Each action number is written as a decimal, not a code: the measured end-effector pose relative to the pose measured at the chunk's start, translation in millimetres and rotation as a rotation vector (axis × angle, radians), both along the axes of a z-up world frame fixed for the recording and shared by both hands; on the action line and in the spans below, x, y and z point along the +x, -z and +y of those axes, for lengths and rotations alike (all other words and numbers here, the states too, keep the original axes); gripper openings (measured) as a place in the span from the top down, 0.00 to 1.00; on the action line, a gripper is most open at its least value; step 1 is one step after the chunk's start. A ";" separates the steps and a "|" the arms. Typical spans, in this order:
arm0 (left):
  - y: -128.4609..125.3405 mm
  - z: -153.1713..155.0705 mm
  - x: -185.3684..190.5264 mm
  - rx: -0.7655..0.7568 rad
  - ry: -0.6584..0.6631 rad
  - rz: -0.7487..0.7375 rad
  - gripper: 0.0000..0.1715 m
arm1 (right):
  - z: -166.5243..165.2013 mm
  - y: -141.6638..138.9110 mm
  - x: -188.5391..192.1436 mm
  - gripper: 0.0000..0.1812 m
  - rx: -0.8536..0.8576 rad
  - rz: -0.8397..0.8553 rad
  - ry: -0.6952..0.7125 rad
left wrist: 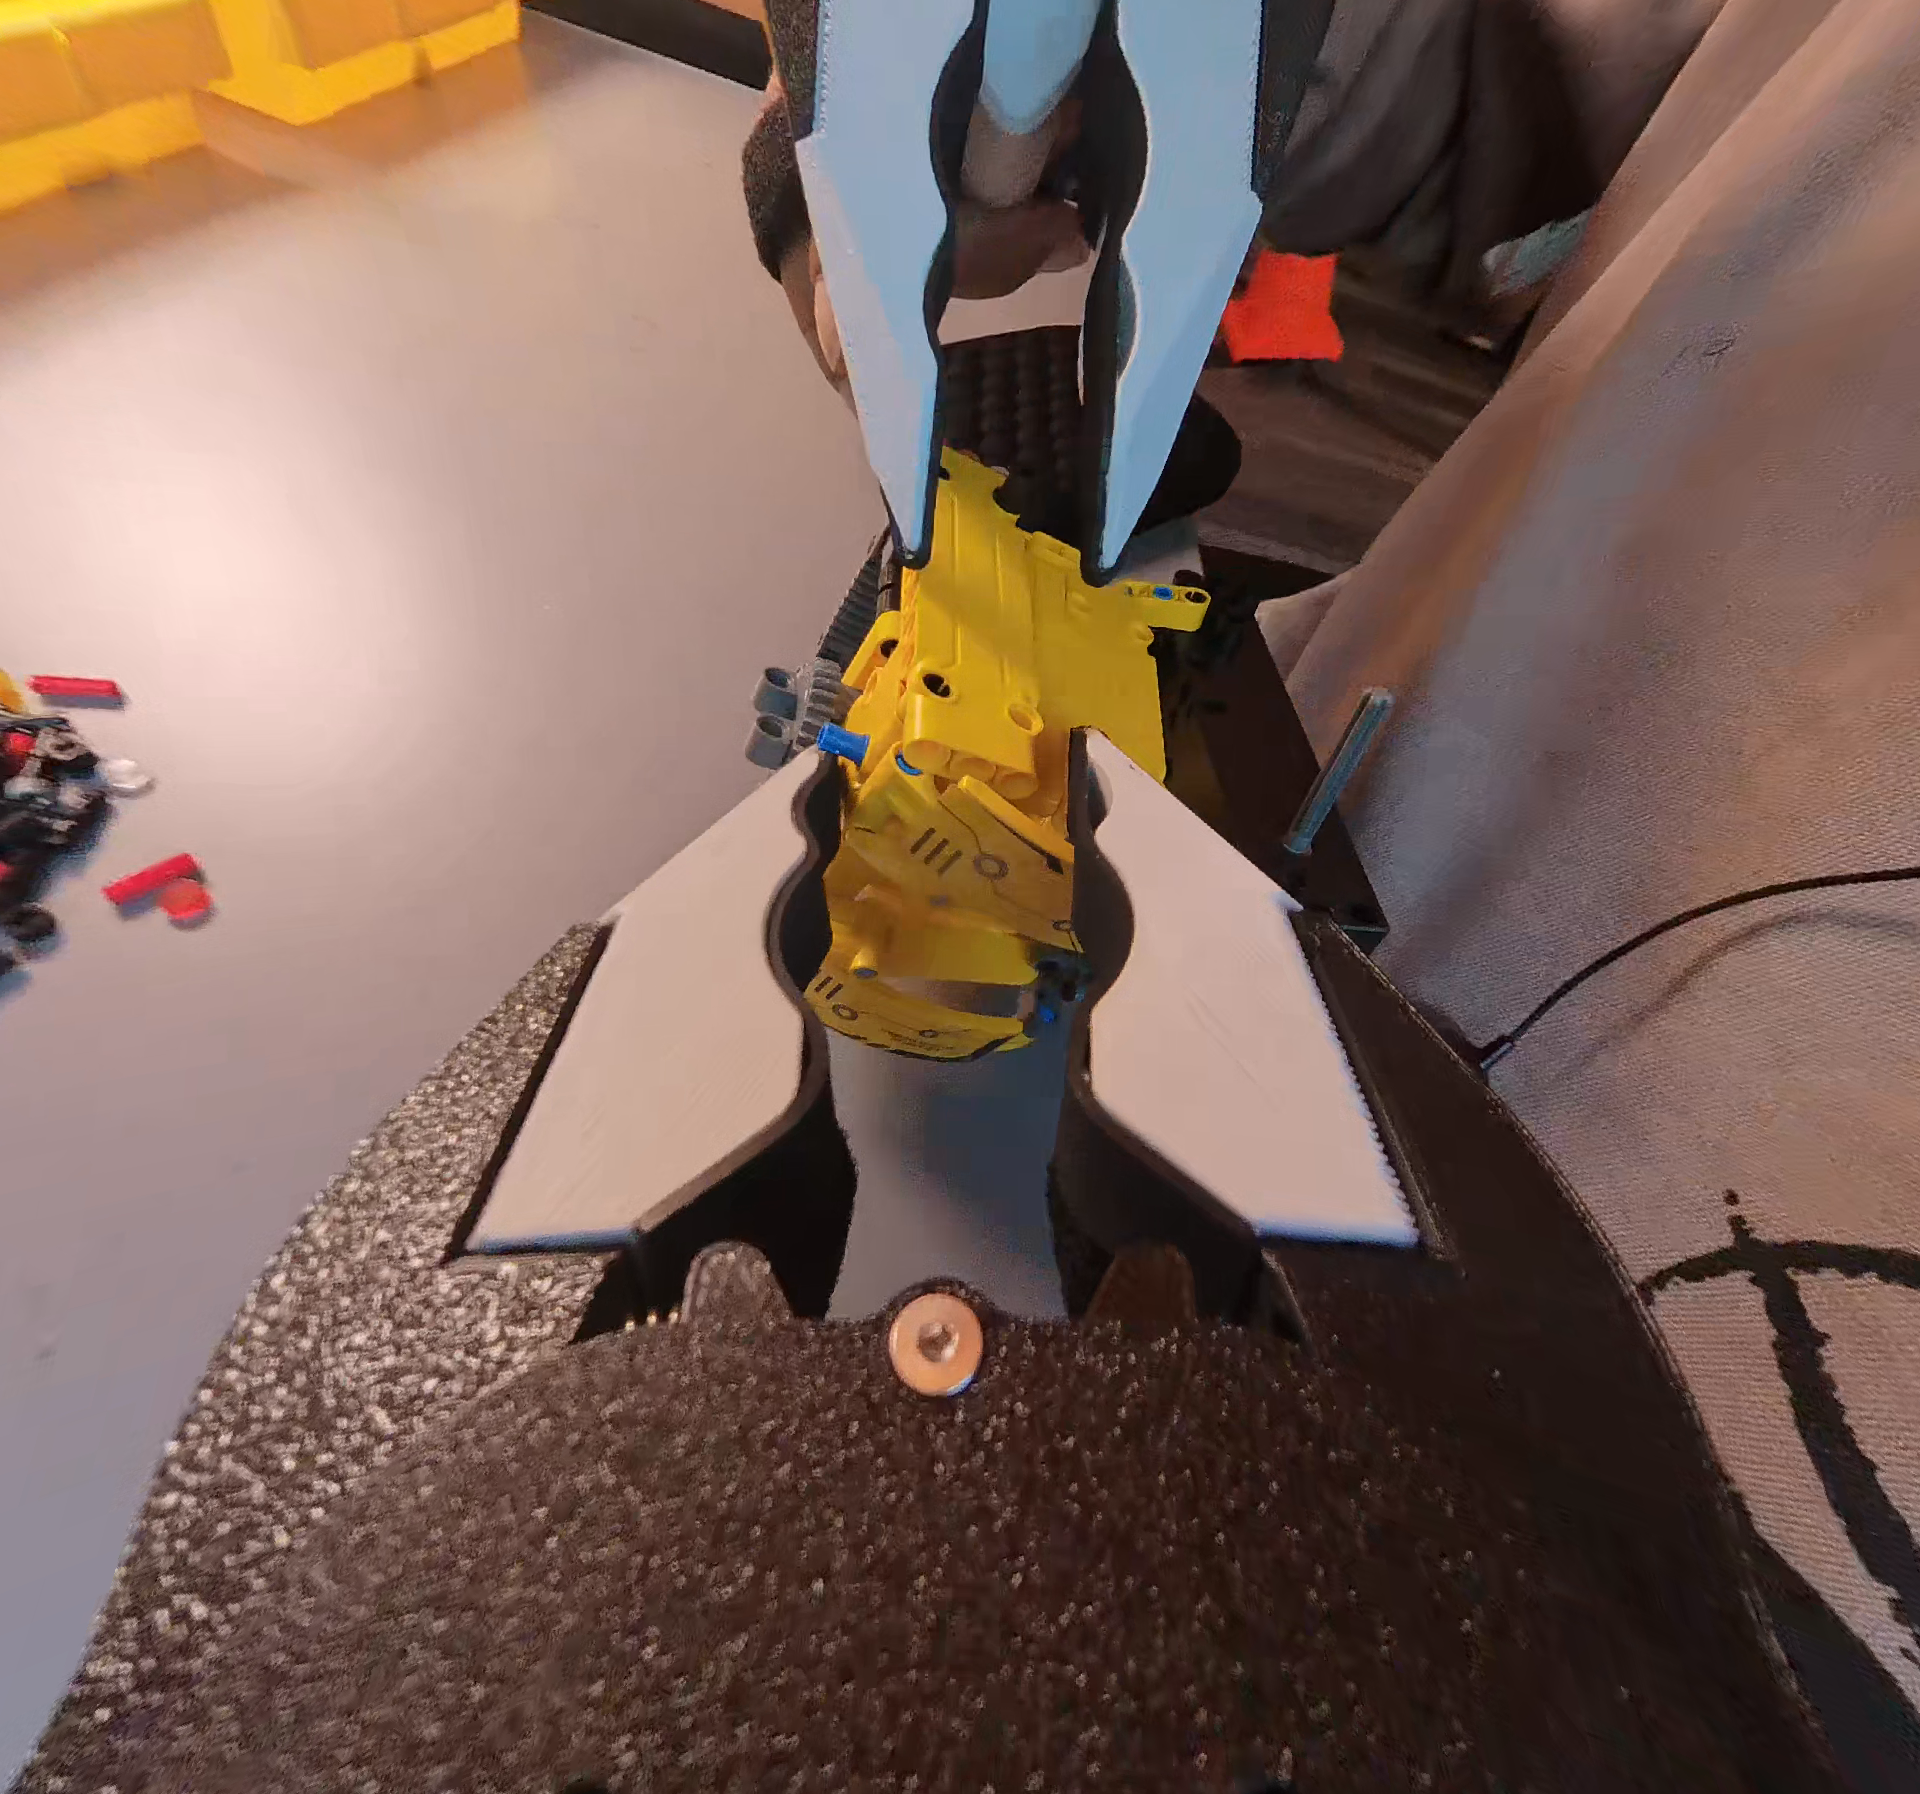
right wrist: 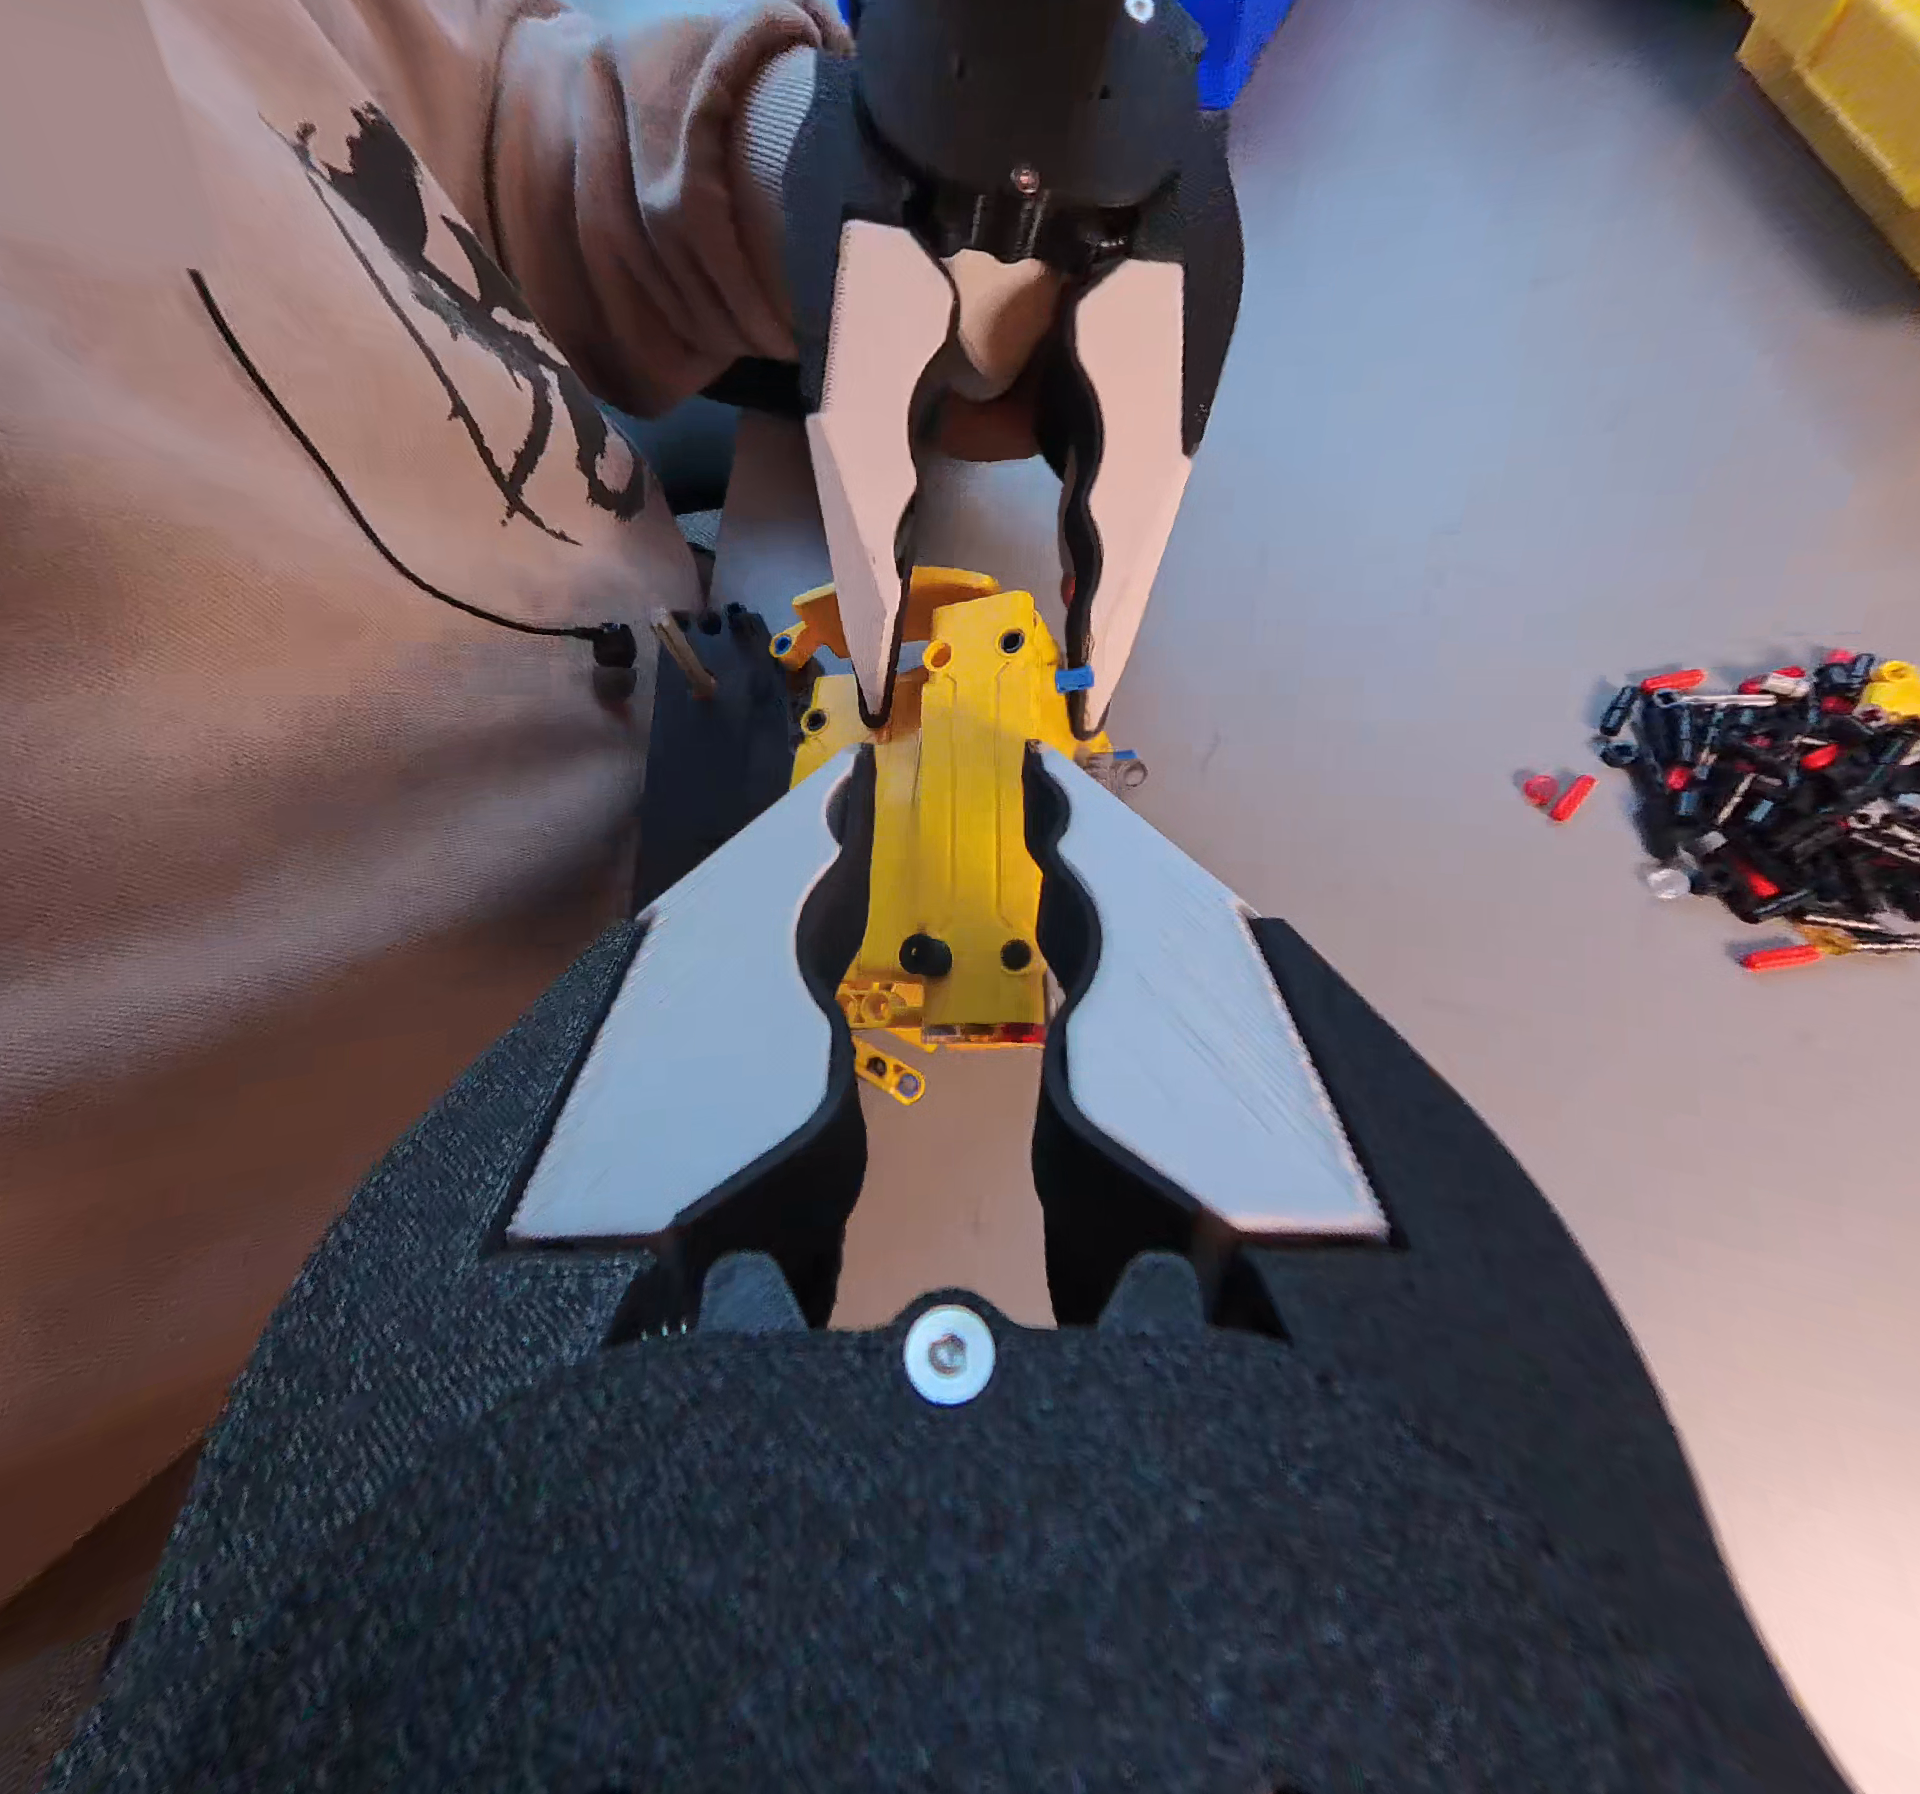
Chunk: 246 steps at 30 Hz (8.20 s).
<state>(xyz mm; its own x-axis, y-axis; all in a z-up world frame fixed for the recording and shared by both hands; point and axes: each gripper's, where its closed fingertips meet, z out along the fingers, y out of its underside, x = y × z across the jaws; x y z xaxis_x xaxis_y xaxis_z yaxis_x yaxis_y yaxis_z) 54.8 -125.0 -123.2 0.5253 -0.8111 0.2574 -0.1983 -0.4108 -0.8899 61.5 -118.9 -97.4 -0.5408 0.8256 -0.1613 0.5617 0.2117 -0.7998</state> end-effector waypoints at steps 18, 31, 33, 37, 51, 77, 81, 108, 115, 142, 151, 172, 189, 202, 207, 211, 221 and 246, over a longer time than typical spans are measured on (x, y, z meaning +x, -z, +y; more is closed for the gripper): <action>-20.3 -2.4 14.0 0.600 -0.155 0.468 0.75 | -7.3 3.2 16.9 0.96 0.401 -0.042 -0.310; -5.5 28.1 3.7 0.037 -0.102 0.100 0.64 | -8.0 30.4 18.7 0.96 0.588 -0.026 -0.422; -5.5 26.6 5.6 0.032 -0.081 0.109 0.71 | -5.0 31.1 18.9 0.96 0.637 -0.023 -0.421; -5.1 24.3 6.8 0.064 -0.055 0.114 0.73 | -5.3 31.8 20.2 0.97 0.641 -0.002 -0.426; -4.9 9.2 14.9 0.075 0.088 0.063 0.76 | -29.3 38.0 44.6 0.97 0.533 -0.086 -0.539; -9.0 29.3 5.0 0.117 -0.041 0.088 0.76 | 9.6 -19.1 56.7 0.96 0.117 0.184 -0.037; -9.7 34.8 13.0 0.106 -0.026 0.056 0.76 | 38.4 -33.4 62.8 0.96 -0.017 0.268 0.125; -85.2 65.4 13.4 0.083 0.043 -0.352 0.67 | 60.8 -27.9 30.8 0.96 -0.529 0.244 0.405; -52.6 45.4 -12.3 0.047 -0.052 -0.321 0.97 | 34.6 -12.7 -28.8 0.95 -0.597 0.096 0.311; -120.5 35.6 -68.9 0.980 -0.503 -0.028 0.95 | 62.5 -51.5 -96.7 0.96 -0.560 0.486 0.491; -85.8 57.2 -73.6 0.697 -0.475 -0.051 0.91 | 102.8 -51.6 -83.8 0.97 0.139 0.553 0.563; -32.4 87.5 -87.3 0.561 -0.632 0.309 0.97 | 87.8 -27.0 -90.1 1.00 -0.116 0.513 0.600; -37.3 87.4 -81.9 0.744 -0.625 0.504 0.97 | 79.8 -22.2 -85.5 0.96 -0.256 0.423 0.512; -27.5 89.5 -96.4 0.804 -0.526 0.852 0.96 | 76.2 -3.4 -95.5 0.97 -0.430 0.393 0.558; -27.8 87.1 -96.8 0.790 -0.530 0.820 0.96 | 72.4 -2.9 -95.7 0.97 -0.579 0.403 0.574; -25.7 88.5 -95.7 0.742 -0.538 0.756 0.96 | 73.5 -1.7 -94.4 0.97 -0.530 0.426 0.599; -23.3 94.8 -90.6 0.652 -0.538 0.636 0.95 | 77.7 1.7 -87.5 0.97 -0.422 0.461 0.730; -7.0 79.4 -64.1 0.667 -0.387 0.638 0.97 | 62.5 12.3 -63.6 0.96 -0.375 0.371 0.705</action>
